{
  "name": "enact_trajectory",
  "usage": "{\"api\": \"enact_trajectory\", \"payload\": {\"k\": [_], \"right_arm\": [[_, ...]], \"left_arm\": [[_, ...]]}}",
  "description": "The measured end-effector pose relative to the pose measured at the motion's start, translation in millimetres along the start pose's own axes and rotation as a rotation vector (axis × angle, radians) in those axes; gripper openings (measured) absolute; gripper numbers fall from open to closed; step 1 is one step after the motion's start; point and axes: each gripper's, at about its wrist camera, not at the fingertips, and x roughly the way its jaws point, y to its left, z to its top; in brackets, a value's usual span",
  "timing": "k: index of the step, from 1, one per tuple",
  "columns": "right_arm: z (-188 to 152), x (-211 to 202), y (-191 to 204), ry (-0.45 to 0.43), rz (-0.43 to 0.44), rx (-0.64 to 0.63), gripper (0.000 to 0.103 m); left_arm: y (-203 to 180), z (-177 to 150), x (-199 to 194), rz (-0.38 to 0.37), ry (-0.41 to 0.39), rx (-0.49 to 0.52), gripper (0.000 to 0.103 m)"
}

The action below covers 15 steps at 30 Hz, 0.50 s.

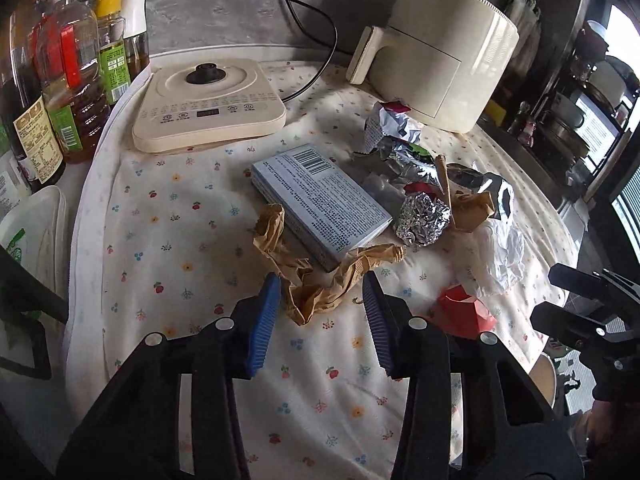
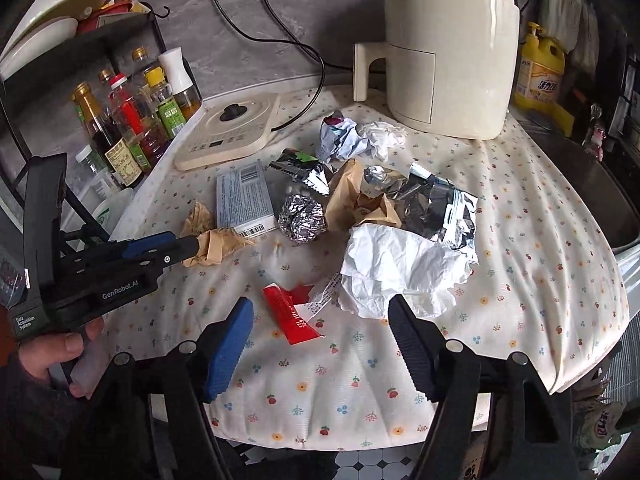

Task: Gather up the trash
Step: 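Grasp the brown paper wrapper with the left tool while the right tool grasps the red plastic piece, then carry the brown wrapper and red piece to the white bin with both tools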

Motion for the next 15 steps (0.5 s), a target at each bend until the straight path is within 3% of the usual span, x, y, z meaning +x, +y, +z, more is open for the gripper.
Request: {"api": "enact_trajectory", "payload": {"k": [3,5,9,12,13,15], "right_arm": [[-0.1,18.9,4.8,0.038,0.017,-0.008,0.065],[0.5,30.3,7.1,0.057,0.035,-0.017,0.063],[1.7,47.0,19.5,0.084,0.063,-0.068,0.055],[0.0,57.1,23.0,0.129,0.081,-0.087,0.021],[-0.1,55.3,23.4,0.13,0.096,-0.088,0.015],[-0.7,44.3,25.9,0.103,0.12,-0.111,0.014]], "left_arm": [[1.5,1.7,8.0,-0.003,0.006,0.002,0.042],[0.8,2.6,11.0,0.001,0.011,0.015,0.024],[-0.1,4.2,7.9,0.008,0.003,0.035,0.011],[-0.9,1.8,1.1,0.026,-0.01,0.019,0.009],[-1.1,0.7,-3.3,0.031,-0.02,0.013,0.009],[-3.0,-2.0,-13.8,0.038,-0.047,-0.003,0.009]]}}
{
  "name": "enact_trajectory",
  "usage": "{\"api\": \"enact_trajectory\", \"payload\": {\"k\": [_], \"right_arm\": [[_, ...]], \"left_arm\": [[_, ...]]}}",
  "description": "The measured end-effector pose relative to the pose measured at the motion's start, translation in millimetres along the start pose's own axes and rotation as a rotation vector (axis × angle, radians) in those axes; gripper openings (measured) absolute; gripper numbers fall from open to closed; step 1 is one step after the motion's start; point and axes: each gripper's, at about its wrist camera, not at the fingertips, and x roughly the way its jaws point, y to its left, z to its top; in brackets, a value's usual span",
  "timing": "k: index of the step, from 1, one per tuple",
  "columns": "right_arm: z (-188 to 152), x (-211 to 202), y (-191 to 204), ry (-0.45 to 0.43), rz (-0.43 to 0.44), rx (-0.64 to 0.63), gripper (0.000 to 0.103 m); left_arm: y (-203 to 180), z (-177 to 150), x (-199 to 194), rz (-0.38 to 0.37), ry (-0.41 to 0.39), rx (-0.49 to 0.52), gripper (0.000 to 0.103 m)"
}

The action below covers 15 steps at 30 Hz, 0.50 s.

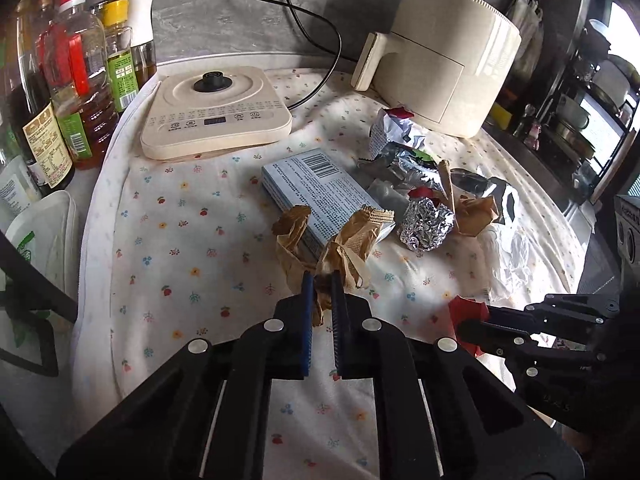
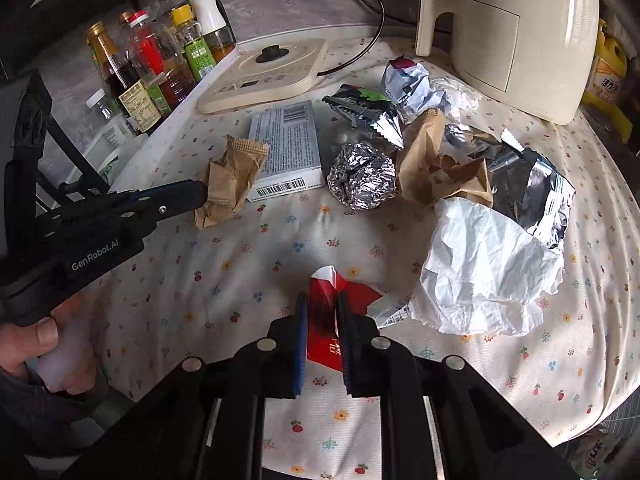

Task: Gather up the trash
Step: 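Carry the brown wrapper and red piece to the white bin with both tools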

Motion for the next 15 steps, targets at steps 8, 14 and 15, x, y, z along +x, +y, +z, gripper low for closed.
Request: {"api": "enact_trajectory", "payload": {"k": [8,14,15], "right_arm": [[-7.4,-61.1,-0.4,-0.117,0.071,-0.039,0.014],[-26.7,-119.0,-26.8,-0.215,0.073,-0.017,0.014],[-31.8,-128.2,-33.6,-0.229,0.06,-0.008,0.014]], "left_arm": [[-27.8,-1.4,-48.0,0.044,-0.097,-0.019,0.009],[-79.2,5.5,-69.7,0.012,-0.15,0.041,0.009],[-90.3,6.6,-70.8,0.001,-0.155,0.055,0.009]]}}
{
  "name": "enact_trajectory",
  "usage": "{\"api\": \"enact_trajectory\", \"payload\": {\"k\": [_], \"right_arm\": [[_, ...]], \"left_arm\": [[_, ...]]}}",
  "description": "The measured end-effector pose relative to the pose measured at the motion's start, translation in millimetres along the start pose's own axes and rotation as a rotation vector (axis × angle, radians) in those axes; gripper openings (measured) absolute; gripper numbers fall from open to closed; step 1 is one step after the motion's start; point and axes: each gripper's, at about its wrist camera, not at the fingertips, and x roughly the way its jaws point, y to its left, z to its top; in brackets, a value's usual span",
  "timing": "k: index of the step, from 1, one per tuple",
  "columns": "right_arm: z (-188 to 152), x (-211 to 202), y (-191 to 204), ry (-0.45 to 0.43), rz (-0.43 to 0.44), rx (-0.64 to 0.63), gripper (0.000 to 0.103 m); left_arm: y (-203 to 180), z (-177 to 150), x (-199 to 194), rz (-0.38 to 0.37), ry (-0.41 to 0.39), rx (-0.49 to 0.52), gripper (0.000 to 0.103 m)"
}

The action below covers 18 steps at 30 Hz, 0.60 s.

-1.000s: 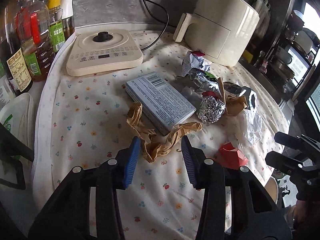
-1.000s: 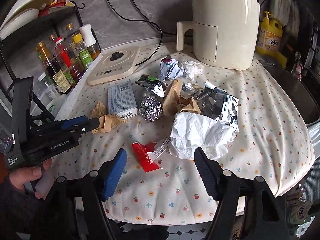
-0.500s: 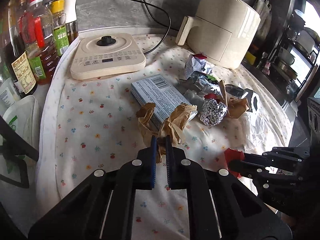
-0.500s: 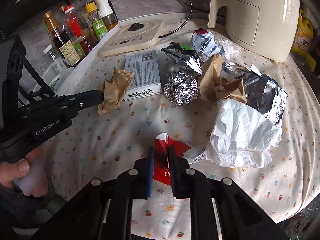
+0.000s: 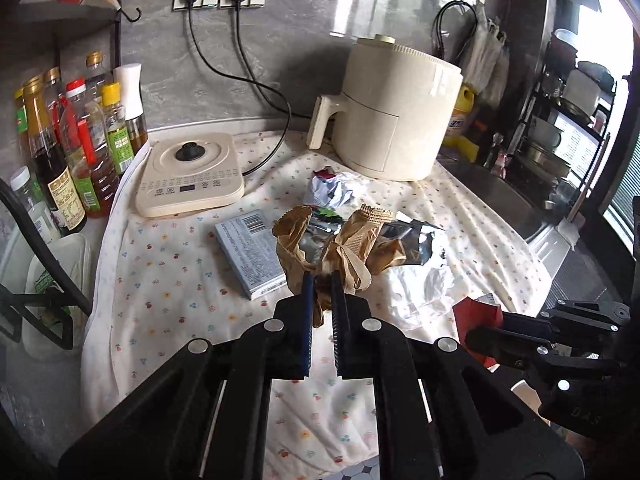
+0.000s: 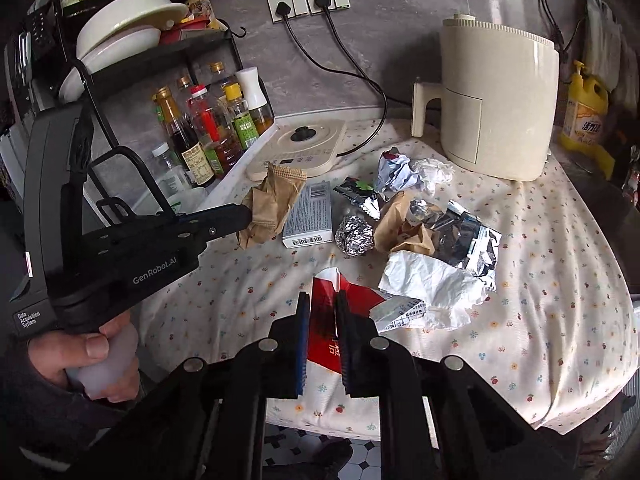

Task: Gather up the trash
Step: 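Carry the brown wrapper and red piece to the white bin with both tools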

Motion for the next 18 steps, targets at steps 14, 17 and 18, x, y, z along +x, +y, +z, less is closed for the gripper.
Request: {"api": "enact_trajectory", "payload": {"k": [14,17,18], "right_arm": [[-98.3,-130.4,-130.7,-0.067,-0.24,0.275,0.014],[-126.5,-154.7,-156.1,-0.066,-0.282,0.347,0.014],[-136.2,-162.0,-163.2,-0.065,-0.297,0.366,0.014]], "left_arm": [[-184.0,-22.8,16.2,-0.234,0.076,0.216,0.009],[-219.9,-35.2,19.6,-0.282,0.108,0.261,0.009],[-231.7,-40.3,20.6,-0.298,0.12,0.277,0.009]]}}
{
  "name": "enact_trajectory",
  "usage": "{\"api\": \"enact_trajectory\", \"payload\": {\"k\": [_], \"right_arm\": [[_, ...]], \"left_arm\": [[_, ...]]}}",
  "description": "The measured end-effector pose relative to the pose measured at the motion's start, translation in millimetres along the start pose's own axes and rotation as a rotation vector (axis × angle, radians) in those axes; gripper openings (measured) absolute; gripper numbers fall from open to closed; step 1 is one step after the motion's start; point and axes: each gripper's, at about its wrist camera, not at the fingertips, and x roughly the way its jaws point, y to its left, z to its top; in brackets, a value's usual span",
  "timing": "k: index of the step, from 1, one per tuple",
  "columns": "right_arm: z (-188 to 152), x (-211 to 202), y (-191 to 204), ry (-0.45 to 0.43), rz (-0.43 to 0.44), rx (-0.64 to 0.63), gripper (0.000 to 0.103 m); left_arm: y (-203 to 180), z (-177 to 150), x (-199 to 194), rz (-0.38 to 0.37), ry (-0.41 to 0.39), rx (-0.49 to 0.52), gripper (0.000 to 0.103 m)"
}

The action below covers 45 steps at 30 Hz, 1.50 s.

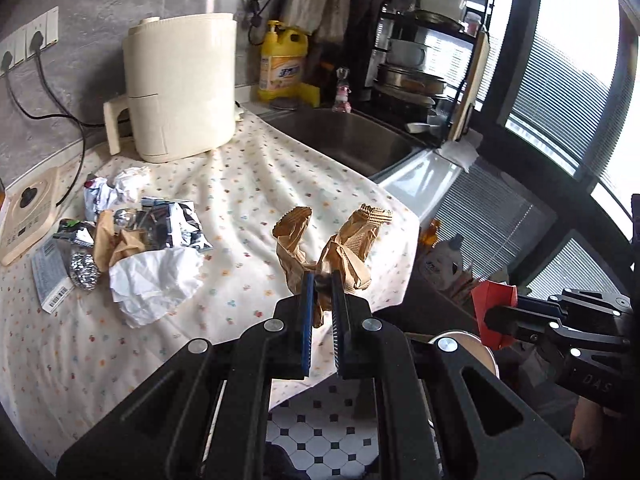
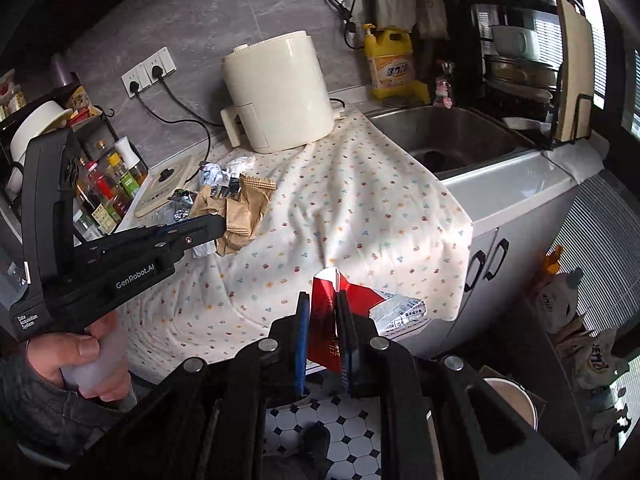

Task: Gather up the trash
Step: 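Carry the brown wrapper and red piece to the white bin with both tools, then open both tools over the bin to drop the trash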

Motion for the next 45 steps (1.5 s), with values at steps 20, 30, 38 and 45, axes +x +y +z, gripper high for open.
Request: {"api": "enact_trajectory", "payload": {"k": [20,30,38,45], "right_arm": [[-117.8,2.4,-189.5,0.211,-0.162,0.276,0.047],[-147.5,-32.5,-234.0,0.255,-0.331,0.349,0.07],[-156.9,-63.9,-248.1,0.226,-0.414,0.402,0.081],[-139.0,-58.9,-227.7,0.204,-0.374,0.383,0.086]], "left_arm": [[-151.2,-64.1,104.7,-0.164,0.225,0.063,0.009],[-197.9,-95.6,139.5,-0.243,0.315,0.092,0.009],[-229.2,-106.5,160.9,-0.364,0.395,0.096,0.065],[-197.3,-82.7,131.3,-0.286,0.302,0.084,0.081]]}}
